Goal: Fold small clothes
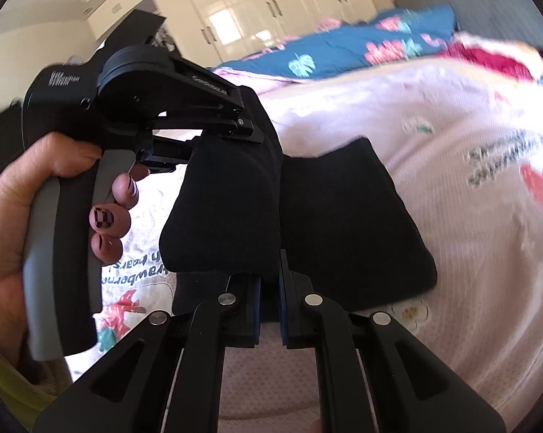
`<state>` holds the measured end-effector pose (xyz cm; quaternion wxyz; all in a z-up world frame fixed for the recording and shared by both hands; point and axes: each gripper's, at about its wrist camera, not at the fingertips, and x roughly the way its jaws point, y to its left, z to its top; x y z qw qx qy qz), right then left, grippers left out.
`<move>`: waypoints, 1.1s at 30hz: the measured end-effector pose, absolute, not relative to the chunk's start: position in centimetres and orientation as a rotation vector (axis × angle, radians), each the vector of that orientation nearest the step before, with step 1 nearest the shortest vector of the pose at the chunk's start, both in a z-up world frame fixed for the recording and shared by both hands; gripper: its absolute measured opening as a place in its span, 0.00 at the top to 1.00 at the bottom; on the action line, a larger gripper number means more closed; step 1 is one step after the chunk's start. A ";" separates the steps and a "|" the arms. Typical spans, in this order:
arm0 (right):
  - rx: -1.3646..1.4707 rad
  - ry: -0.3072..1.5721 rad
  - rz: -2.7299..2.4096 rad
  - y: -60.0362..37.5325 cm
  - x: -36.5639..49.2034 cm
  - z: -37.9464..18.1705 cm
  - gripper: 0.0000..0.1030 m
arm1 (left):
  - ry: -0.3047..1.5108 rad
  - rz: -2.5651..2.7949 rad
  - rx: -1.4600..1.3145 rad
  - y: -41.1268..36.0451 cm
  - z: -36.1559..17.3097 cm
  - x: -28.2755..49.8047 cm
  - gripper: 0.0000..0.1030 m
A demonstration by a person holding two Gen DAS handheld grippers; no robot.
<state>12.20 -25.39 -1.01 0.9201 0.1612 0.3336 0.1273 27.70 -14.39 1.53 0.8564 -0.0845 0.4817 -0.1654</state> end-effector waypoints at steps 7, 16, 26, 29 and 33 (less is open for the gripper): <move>0.492 0.735 0.263 -28.3 12.7 -2.2 0.94 | 1.045 -0.373 -0.150 -17.9 0.3 28.9 0.84; 0.724 0.837 0.253 -31.8 14.1 -5.6 0.90 | 1.104 -0.405 -0.158 -20.9 -2.5 30.5 0.60; 0.842 0.872 0.358 -33.4 14.3 -5.7 0.52 | 0.982 -0.443 -0.212 -16.9 0.3 27.9 0.37; 0.808 0.824 0.358 -33.9 14.7 -3.9 0.36 | 0.950 -0.348 -0.173 -13.5 0.1 26.6 0.35; 0.776 0.828 0.346 -35.4 17.7 -2.5 0.31 | 0.963 -0.260 -0.146 -10.2 -1.8 25.3 0.35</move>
